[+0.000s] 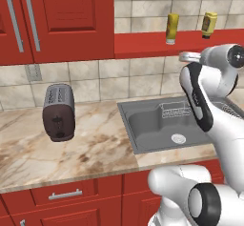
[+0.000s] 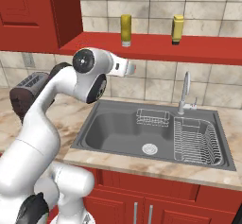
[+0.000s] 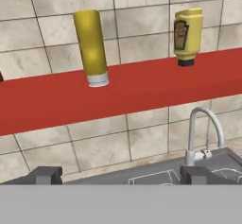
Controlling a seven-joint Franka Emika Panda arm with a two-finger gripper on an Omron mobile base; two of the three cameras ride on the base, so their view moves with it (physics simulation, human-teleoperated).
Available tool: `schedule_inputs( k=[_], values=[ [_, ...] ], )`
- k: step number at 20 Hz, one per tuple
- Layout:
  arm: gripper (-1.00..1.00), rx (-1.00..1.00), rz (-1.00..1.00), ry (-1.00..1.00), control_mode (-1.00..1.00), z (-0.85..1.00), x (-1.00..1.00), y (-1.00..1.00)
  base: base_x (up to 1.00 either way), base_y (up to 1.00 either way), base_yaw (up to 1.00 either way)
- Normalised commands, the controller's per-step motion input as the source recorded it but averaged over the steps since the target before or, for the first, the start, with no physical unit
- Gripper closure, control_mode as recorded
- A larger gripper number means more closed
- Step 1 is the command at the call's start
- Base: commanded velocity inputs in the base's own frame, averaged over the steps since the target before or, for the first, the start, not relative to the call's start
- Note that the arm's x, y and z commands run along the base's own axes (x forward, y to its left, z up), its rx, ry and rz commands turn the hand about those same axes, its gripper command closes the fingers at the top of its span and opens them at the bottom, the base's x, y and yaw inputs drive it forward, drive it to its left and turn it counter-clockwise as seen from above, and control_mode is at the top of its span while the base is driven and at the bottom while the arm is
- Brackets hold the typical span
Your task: There are various items on the counter. Only move the condiments/shakers into the cabinet.
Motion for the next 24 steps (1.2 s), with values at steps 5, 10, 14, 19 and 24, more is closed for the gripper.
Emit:
schedule_inputs(
  k=[5, 10, 14, 19, 24],
  values=[
    [-1.0, 0.15, 0.14, 0.07, -1.0, -0.59, -0.98, -0.05, 0.0, 0.0, 0.0],
    [-1.0, 0.22, 0.33, -0.2, -1.0, -0.03, -0.45, -0.19, 0.0, 0.0, 0.0],
    [-1.0, 0.07, 0.11, -0.19, -1.0, 0.0, 0.01, -0.06, 0.0, 0.0, 0.0],
    [-1.0, 0.0, -0.06, 0.37, -1.0, 0.0, 0.33, 0.1, 0.0, 0.0, 0.0],
    [-1.0, 0.0, -0.01, 0.38, -1.0, 0.0, 0.05, 0.09, 0.0, 0.0, 0.0]
  ],
)
